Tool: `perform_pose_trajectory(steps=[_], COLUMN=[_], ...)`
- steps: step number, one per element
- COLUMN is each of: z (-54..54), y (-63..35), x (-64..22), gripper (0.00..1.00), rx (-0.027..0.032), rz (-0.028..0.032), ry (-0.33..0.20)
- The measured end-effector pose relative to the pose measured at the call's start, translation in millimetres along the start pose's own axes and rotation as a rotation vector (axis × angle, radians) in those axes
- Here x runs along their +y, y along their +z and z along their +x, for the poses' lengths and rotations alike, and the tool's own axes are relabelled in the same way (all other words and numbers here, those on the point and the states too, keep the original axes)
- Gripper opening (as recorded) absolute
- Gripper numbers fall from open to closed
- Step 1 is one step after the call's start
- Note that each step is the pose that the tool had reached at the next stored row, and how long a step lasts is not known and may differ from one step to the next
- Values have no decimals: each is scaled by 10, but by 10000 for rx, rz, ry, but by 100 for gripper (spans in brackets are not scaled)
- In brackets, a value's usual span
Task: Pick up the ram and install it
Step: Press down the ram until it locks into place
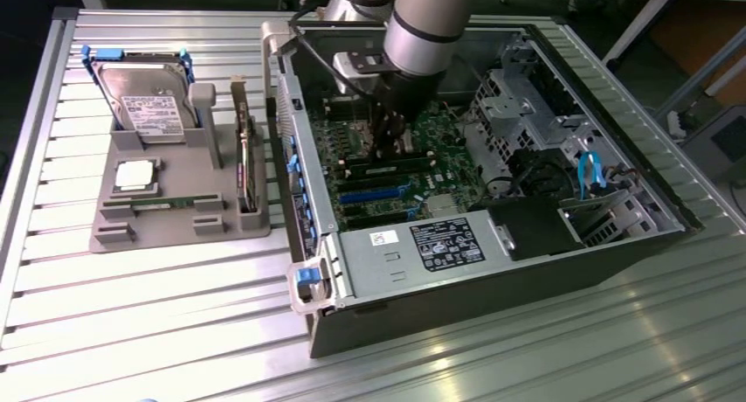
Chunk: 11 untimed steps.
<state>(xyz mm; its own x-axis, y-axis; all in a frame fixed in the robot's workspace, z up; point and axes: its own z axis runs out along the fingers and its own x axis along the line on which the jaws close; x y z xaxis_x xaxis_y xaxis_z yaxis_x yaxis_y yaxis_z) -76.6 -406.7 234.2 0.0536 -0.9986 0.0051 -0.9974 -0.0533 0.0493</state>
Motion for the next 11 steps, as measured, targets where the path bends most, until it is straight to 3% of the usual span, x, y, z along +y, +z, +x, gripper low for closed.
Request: perform_pose_trajectory(steps=[4,7,10,11], z=[-14,-12,-4,-3], y=[-50,-156,-190,-197], x=[-243,-353,-613,-767], gripper=[9,9,9,9], rx=[85,122,165,164], rz=[-19,-24,-101,-141], ry=[4,5,6,6])
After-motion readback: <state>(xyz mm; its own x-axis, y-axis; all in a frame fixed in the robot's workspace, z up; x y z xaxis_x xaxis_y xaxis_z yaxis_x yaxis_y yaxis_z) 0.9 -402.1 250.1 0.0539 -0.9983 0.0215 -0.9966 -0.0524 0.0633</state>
